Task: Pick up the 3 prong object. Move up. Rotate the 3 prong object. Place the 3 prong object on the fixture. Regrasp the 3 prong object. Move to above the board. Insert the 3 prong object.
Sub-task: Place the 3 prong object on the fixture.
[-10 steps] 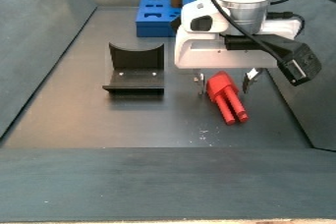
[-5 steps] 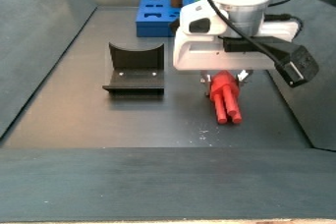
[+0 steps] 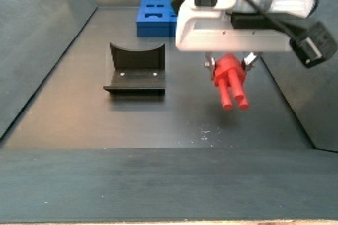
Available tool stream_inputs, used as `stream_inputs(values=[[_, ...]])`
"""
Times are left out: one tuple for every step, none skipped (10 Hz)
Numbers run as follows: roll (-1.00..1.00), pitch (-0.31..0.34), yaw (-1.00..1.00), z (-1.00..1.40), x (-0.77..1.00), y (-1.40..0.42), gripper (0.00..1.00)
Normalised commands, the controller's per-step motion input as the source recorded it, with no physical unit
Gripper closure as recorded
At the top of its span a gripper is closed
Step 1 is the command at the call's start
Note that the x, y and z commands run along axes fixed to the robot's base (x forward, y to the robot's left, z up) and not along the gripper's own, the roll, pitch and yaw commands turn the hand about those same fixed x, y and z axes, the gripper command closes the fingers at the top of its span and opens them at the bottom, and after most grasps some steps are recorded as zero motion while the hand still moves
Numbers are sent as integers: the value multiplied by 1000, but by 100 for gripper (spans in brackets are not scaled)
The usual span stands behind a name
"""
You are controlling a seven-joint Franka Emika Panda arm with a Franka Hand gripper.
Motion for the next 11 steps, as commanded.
stream_inputs(values=[[0, 0, 0, 1000, 0, 0, 100], [10, -7, 6, 1000, 5, 0, 100], [20, 23, 2, 1000, -9, 1, 100], [34, 44, -5, 1000, -13, 3, 100], [60, 61, -13, 1000, -18, 5, 100], [78, 70, -13, 1000, -21, 5, 100], [88, 74, -7, 1000, -22, 5, 100], [110, 84, 0, 1000, -26, 6, 100], [123, 92, 5, 1000, -29, 4, 100], [133, 93, 18, 1000, -30, 1, 100], [133, 95, 23, 1000, -31, 1, 100]])
